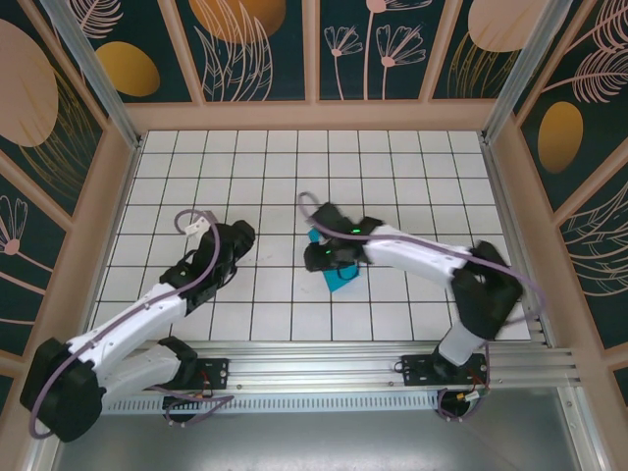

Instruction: Fold a paper plane with a square sheet of paper (pick it up from the middle)

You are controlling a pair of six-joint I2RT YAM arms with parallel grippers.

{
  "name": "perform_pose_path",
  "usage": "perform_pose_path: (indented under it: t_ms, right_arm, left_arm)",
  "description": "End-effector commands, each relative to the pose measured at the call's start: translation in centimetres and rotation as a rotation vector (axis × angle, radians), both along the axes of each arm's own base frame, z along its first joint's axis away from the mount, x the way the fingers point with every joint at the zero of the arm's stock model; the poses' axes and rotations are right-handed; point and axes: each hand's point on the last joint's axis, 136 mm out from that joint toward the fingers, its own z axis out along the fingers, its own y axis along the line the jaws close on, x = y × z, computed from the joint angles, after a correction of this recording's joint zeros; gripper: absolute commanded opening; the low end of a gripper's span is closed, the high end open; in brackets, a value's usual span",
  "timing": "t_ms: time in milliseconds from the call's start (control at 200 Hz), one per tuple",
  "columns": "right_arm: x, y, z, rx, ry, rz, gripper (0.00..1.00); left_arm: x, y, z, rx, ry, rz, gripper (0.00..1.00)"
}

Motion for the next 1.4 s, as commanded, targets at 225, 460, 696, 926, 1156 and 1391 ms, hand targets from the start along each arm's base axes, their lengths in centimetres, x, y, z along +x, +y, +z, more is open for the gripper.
perform_pose_path:
  t_ms: [225, 460, 696, 926, 1156, 1391]
  right_arm:
    - [0.5, -1.2, 3.5, 0.532, 0.056, 0.032, 0.08]
    - [-0.1, -0.7, 0.6, 0.504, 0.137, 0.067, 0.07]
    - [0.4, 0.0, -2.2, 0.504, 0.189, 0.057, 0.06]
    - [0.0, -0.2, -5.5, 0.470, 0.243, 0.036, 0.06]
    - [-1.5, -1.0, -9.0, 0.408, 0.320, 0.013, 0.06]
    - [-4.1, -2.0, -9.9, 0.367, 0.363, 0.016, 0.08]
  left_arm:
    - [4.2, -15.8, -2.6, -0.190, 0.121, -0.558, 0.32]
    - [4.8, -19.3, -5.5, -0.228, 0.199, -0.633, 0.34]
    - [5.7, -20.2, -7.7, -0.212, 0.237, -0.629, 0.34]
    - [6.2, -20.4, -9.8, -0.200, 0.251, -0.620, 0.35]
    - [6.6, -19.4, -11.5, -0.146, 0.265, -0.578, 0.34]
    - [6.9, -18.1, -12.4, -0.095, 0.285, -0.530, 0.34]
